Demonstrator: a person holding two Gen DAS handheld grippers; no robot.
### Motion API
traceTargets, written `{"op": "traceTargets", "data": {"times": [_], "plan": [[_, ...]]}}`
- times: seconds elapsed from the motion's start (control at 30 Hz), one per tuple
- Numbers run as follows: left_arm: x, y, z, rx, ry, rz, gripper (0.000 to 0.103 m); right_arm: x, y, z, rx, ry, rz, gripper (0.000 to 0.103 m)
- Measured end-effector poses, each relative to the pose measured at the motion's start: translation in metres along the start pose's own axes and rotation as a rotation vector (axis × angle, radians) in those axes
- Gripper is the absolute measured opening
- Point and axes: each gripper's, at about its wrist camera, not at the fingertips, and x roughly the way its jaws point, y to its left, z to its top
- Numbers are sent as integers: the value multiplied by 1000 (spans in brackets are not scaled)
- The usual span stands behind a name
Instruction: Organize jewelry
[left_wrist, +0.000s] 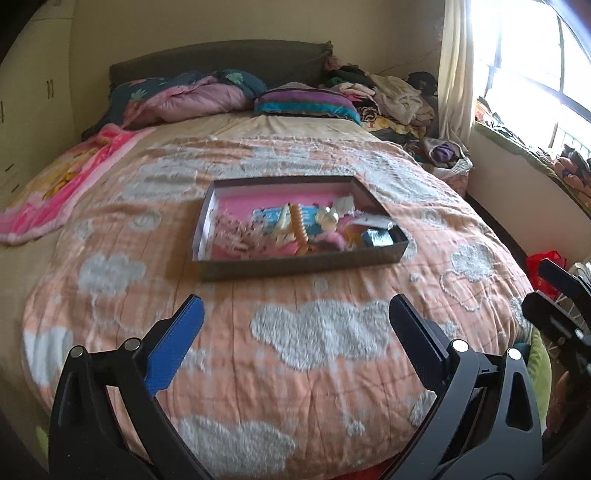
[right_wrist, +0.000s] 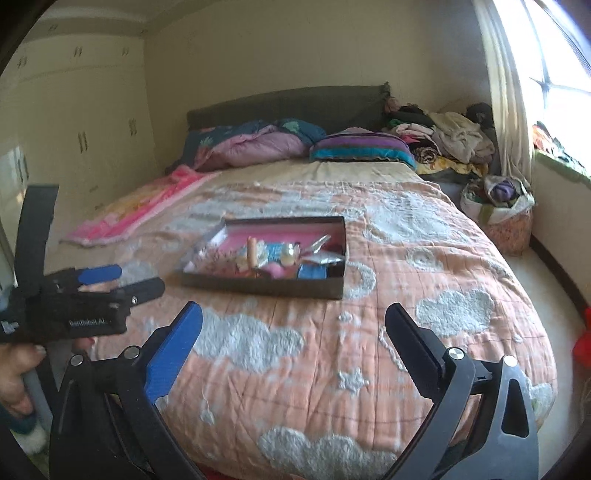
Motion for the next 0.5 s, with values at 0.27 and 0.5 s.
{"op": "traceTargets", "data": {"times": [0.27, 0.5], "plan": [[-4, -8, -13, -3, 5, -12, 94, -1, 10, -14, -7, 36, 18, 99], [-2, -14, -19, 5, 30, -26, 94, -6, 2, -14, 33, 34, 15, 99]]}}
